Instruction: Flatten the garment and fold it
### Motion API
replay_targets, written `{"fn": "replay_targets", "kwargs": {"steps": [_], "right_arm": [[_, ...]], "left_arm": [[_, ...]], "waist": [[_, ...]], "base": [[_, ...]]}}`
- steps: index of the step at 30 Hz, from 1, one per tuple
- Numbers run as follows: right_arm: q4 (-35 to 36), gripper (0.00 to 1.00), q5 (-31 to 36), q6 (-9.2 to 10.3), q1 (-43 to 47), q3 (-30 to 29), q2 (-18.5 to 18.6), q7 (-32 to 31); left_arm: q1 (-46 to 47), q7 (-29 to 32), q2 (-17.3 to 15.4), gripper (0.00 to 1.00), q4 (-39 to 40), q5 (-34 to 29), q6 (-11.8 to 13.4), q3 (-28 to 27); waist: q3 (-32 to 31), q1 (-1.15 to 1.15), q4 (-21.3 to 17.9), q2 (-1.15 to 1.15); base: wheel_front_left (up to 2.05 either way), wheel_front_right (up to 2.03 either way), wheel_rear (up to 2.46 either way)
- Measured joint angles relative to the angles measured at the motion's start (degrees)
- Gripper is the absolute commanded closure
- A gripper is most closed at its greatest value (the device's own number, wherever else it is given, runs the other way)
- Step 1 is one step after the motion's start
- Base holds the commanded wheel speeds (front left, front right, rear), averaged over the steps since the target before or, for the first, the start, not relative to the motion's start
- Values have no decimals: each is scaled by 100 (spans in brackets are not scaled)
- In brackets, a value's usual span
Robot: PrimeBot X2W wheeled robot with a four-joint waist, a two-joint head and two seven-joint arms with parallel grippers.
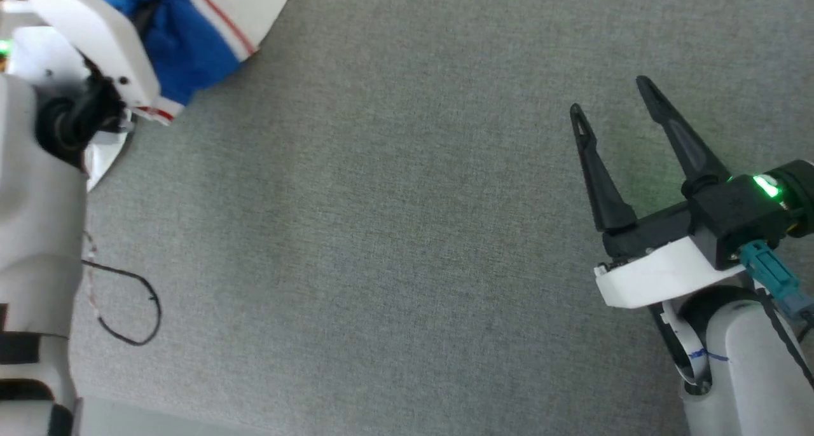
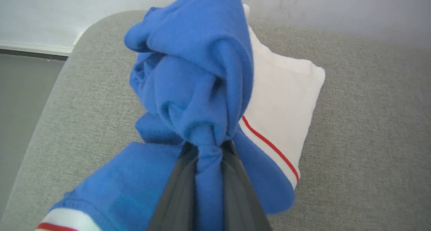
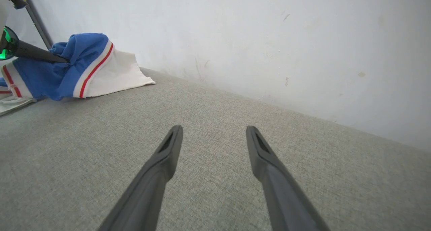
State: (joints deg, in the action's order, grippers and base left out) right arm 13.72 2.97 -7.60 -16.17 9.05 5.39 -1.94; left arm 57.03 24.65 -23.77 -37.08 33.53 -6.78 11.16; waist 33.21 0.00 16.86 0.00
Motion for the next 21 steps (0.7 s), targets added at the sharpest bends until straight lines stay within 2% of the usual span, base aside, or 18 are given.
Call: {"fn": "replay_targets", "kwargs": {"steps": [5, 10, 17, 21], "right_arm": [[-276, 0, -104, 0, 27, -21, -99, 220], [-536, 0, -196, 0, 269, -180, -199, 424], [-791, 0, -414, 0, 749, -394, -229, 628], [-867, 0, -646, -1, 953, -472, -235, 721]], "left_arm": [[44, -54, -208, 100, 104, -85, 37, -14], [295, 16, -199, 100, 443, -49, 37, -18], [684, 387, -90, 100, 1031, 67, 32, 205], [774, 694, 119, 100, 1299, 305, 37, 244]], "waist": [[-362, 0, -34, 0], [-828, -1, -90, 0], [-1565, -1, -192, 0], [-1992, -2, -295, 0]], "base": [[0, 0, 0], [0, 0, 0], [0, 0, 0], [0, 0, 0]]}}
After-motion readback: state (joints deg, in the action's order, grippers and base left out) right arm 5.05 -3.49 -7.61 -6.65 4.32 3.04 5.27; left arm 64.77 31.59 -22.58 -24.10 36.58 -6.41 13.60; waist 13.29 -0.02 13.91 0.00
